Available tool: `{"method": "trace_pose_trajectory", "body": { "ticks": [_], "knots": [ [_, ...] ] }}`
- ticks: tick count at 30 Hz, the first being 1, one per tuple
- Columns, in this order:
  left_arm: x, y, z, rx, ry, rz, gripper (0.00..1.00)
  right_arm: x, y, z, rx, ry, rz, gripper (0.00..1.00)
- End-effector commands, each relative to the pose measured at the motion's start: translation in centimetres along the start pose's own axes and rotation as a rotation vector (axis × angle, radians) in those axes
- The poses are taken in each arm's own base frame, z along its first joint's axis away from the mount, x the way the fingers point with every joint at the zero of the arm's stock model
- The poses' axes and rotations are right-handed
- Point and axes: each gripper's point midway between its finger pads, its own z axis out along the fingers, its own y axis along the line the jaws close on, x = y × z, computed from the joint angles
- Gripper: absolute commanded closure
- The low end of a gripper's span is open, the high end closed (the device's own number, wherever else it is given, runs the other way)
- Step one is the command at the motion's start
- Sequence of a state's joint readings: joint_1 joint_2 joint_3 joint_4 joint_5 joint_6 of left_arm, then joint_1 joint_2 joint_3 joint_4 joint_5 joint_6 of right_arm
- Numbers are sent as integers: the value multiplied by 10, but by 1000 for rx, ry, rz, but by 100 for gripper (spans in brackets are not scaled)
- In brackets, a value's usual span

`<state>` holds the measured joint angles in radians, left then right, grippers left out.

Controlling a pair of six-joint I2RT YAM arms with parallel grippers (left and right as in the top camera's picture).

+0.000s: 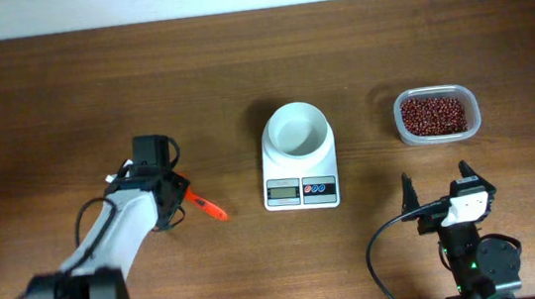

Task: Scoop and weigh 50g on scale
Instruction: 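Close the left gripper on the orange scoop's bowl rim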

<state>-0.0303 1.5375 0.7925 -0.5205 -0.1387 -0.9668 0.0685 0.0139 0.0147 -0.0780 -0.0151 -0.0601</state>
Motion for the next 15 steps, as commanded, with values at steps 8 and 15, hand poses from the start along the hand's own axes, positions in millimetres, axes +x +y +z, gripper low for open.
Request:
{"method": "trace_pose_trajectory", "body": {
  "ticks": [8, 15],
  "knots": [
    [-9, -1, -65, 128, -72, 30, 100, 2, 1, 0, -1, 0, -5, 1],
    [1, -7, -80, 199, -30, 39, 100, 2, 1, 0, -1, -1, -5, 1]
  ]
}}
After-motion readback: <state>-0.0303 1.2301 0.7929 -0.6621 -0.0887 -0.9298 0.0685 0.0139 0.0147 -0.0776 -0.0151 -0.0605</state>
